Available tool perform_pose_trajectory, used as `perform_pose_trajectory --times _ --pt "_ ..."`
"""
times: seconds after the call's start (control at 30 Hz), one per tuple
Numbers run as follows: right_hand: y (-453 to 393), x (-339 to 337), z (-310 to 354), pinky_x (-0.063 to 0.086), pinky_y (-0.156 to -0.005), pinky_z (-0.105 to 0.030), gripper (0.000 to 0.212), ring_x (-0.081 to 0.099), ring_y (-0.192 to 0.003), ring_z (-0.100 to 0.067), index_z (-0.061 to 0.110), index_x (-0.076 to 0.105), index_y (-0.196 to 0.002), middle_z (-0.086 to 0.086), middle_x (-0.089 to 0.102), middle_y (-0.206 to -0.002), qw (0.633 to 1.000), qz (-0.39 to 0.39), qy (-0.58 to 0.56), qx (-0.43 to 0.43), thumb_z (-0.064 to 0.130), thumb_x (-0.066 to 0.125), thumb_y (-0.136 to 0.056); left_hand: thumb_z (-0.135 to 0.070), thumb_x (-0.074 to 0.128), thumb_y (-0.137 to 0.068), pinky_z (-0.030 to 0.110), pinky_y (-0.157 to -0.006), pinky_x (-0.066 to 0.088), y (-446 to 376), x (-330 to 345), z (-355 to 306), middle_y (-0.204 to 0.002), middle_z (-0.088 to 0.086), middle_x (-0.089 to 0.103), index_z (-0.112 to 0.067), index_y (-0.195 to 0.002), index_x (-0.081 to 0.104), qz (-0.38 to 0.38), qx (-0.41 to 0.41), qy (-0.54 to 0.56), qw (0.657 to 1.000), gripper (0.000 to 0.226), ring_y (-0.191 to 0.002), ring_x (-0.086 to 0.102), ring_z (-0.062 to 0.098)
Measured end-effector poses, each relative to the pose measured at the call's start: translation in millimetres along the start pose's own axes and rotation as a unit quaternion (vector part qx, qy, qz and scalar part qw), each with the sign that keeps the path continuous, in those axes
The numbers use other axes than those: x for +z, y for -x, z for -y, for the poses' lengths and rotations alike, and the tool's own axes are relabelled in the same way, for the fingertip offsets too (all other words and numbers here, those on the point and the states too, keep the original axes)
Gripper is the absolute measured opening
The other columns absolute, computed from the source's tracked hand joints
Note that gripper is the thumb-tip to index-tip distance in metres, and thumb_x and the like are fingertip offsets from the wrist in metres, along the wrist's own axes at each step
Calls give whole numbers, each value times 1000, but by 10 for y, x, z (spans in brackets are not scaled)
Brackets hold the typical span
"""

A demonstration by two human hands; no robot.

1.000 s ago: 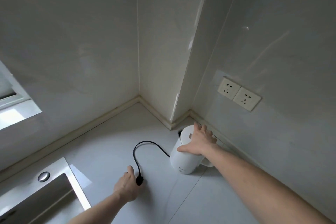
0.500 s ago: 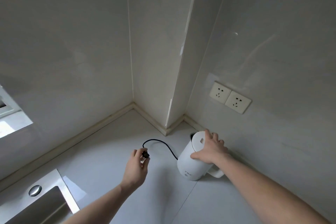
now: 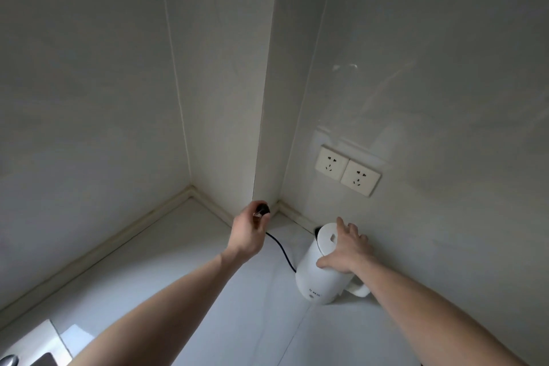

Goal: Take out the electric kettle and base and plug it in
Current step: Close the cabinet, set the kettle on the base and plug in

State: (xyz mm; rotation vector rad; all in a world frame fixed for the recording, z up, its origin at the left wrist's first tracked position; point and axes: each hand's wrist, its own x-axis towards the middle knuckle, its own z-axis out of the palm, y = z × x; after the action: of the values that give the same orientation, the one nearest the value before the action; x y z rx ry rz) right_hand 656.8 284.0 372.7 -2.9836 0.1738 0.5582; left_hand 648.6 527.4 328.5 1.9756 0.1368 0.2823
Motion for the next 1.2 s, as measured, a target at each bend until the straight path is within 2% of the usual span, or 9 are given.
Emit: perform_pose_trajectory --times 0.13,0.27,0.37,0.5,0.63,0.73,0.87,1.07,1.2 --pt "-70 -22 -93 45 -101 -42 133 38 -135 -33 30 -1 -159 2 24 -156 1000 -4 -10 5 58 72 -51 -21 64 -93 7 -72 44 -206 181 -260 -105 -7 68 -26 -124 57 -8 -55 83 995 32 -91 66 5" --pt "-136 -67 -162 43 -104 -43 132 37 -137 -32 30 1 -159 2 23 -158 1000 -12 -18 2 60 72 -53 -21 77 -81 28 -80 56 -404 448 -425 -107 -2 68 -24 -113 53 -46 -123 187 974 40 -91 68 10" --pt "-158 -64 -189 42 -105 -43 131 35 -138 -32 29 2 -159 1 23 -158 999 -24 -22 2 62 73 -54 -21 85 -73 26 -80 55 -475 638 -525 -98 -3 71 -20 -105 59 -57 -138 200 968 41 -88 69 9" --pt "-165 -26 -202 39 -109 -46 134 29 -144 -35 27 0 -160 -2 16 -163 999 -36 -34 5 67 76 -56 -16 79 -83 12 -71 50 -486 811 -661 -97 -6 72 -17 -108 64 -26 -116 225 967 30 -88 69 8" --pt "-173 0 -230 32 -115 -51 140 17 -150 -37 29 -5 -160 -4 7 -167 998 -34 -53 11 75 76 -55 -14 71 -89 11 -68 48 -448 892 -639 -104 -1 68 -24 -111 65 3 -96 205 974 24 -80 65 7" --pt "-179 4 -280 31 -117 -49 141 18 -151 -37 27 -4 -160 -5 9 -167 998 -30 -59 5 76 76 -55 -15 65 -92 25 -86 56 -443 922 -538 -116 12 65 -35 -124 60 33 -81 179 980 38 -88 66 10" --pt "-155 0 -395 36 -114 -47 142 25 -147 -35 24 1 -160 -2 19 -164 997 -28 -76 -5 74 76 -50 -15 64 -95 26 -92 53 -447 910 -627 -116 -4 66 -26 -142 51 29 -64 168 983 50 -100 66 10" --pt "-144 22 -383 39 -112 -48 145 32 -144 -35 20 6 -159 -3 25 -161 997 -20 -68 -31 72 74 -42 -17 70 -92 16 -73 49 -550 1076 -918 -109 0 68 -16 -119 55 42 -55 183 981 31 -92 67 13" --pt "-192 51 -407 29 -119 -51 154 17 -153 -34 18 0 -160 -9 13 -167 996 -8 -78 -36 80 71 -38 -15 70 -91 23 -75 51 -593 1314 -1048 -104 4 71 -18 -100 59 59 -49 185 980 14 -92 69 23"
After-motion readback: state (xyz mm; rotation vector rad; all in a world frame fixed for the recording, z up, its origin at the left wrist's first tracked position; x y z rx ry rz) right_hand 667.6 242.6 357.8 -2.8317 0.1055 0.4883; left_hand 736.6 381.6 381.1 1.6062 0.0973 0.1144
